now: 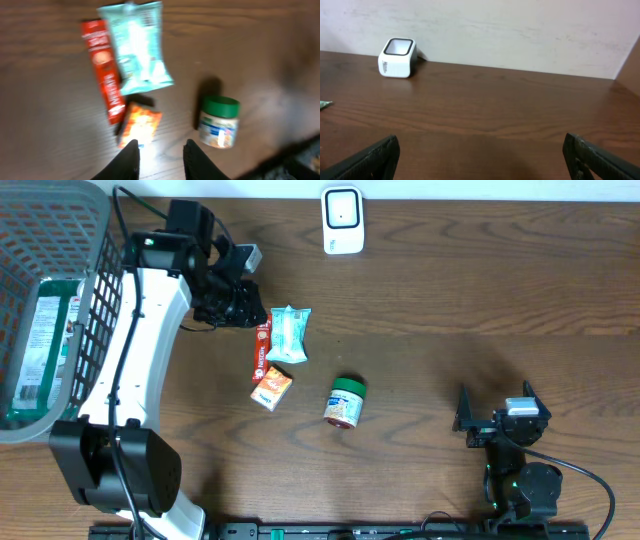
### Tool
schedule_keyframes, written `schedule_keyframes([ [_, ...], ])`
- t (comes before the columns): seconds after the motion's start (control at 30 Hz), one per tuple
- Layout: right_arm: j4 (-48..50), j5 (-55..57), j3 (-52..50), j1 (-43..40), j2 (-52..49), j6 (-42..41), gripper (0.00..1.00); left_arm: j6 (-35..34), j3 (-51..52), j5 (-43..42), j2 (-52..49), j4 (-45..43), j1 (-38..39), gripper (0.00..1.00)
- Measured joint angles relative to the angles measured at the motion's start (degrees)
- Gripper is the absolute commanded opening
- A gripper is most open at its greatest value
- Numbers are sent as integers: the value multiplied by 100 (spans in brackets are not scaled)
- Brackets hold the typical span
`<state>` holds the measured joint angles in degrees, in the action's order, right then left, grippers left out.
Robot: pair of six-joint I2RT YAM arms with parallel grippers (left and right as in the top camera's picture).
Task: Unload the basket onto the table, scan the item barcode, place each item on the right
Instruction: 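Carry the Nescafe stick out and place it left of the wipes, then move the left gripper into the basket toward the white-lidded cup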
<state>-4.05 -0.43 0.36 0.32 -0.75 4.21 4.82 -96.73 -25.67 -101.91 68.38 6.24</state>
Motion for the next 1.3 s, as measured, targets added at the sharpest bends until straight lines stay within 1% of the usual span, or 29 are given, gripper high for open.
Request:
schedule_keyframes([
  [0.03, 0, 0, 0, 0, 0, -2, 99, -92, 13, 173, 0, -50, 13, 44],
  [0.07, 0, 0, 0, 0, 0, -2, 99, -173, 11, 291, 0, -101, 13, 51],
  [0.17, 0, 0, 0, 0, 0, 0, 99, -391, -92, 549, 0, -142, -79, 66],
  [0.3, 0, 0, 0, 0, 0, 0, 99, -706, -726, 680, 11, -291, -487, 77],
  [0.53, 0, 0, 0, 0, 0, -2, 99, -1283, -2369, 894, 229, -619, -1840, 77],
  [0.6, 0, 0, 0, 0, 0, 0, 99, -1456, -2629, 1156, 337, -758, -2229, 77],
  [0.7, 0, 0, 0, 0, 0, 0, 99, -1639, -2734, 1631, 446, -831, -2597, 78],
  [0.8, 0, 0, 0, 0, 0, -2, 99, -1727, -2732, 2170, 389, -796, -2767, 79],
  [0.83, 0, 0, 0, 0, 0, -2, 99, -1746, -2730, 2295, 348, -782, -2789, 81],
  [0.97, 0, 0, 0, 0, 0, 0, 99, -1810, -2715, 2745, -2, -686, -2796, 83],
  [1.07, 0, 0, 0, 0, 0, -2, 99, -1814, -2699, 2894, -380, -688, -2800, 86],
  [1.2, 0, 0, 0, 0, 0, 0, 99, -1816, -2658, 2966, -901, -686, -2859, 86],
  [1.3, 0, 0, 0, 0, 0, -2, 99, -1838, -2647, 3005, -1283, -662, -2951, 88],
])
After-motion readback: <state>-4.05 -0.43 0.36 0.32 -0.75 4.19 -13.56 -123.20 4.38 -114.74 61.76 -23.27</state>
